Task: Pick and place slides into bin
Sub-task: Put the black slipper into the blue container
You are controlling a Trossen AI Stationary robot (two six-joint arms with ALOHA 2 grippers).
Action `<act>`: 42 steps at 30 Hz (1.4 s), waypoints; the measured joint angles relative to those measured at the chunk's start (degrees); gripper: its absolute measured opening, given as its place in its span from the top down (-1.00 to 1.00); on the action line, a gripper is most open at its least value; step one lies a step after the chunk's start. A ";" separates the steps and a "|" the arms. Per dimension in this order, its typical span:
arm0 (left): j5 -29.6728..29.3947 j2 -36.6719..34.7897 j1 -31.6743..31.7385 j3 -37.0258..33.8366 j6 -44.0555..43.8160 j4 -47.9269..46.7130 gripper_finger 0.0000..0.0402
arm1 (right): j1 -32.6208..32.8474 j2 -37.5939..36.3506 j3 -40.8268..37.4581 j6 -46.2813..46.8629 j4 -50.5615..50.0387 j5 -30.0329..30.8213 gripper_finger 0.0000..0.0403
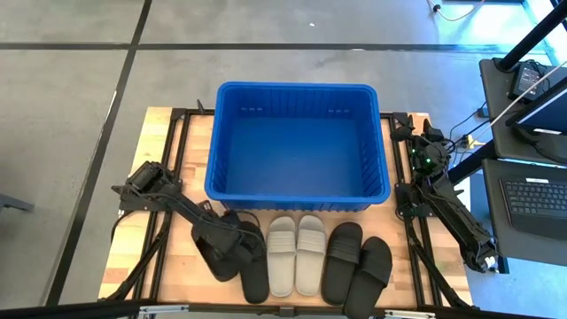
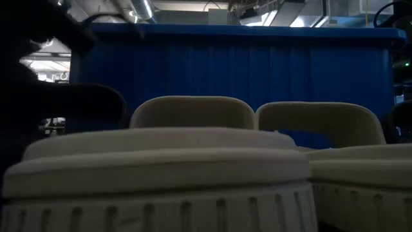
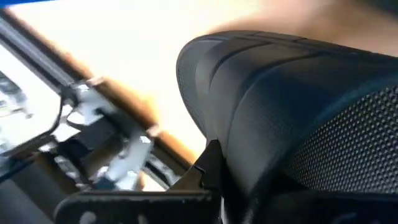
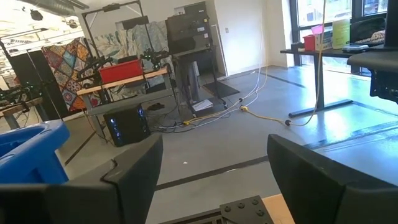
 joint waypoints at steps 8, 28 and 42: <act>6.95 -0.72 -0.31 15.15 1.76 -0.36 0.97 | 0.01 0.00 0.00 -0.02 0.00 0.00 -0.44; -7.24 -2.19 2.77 53.38 6.92 3.36 0.97 | 0.02 0.00 0.00 -0.02 -0.01 0.00 -0.44; -14.79 -3.65 17.43 53.35 38.09 4.95 0.97 | 0.20 0.00 0.00 0.11 -0.02 -3.04 -0.44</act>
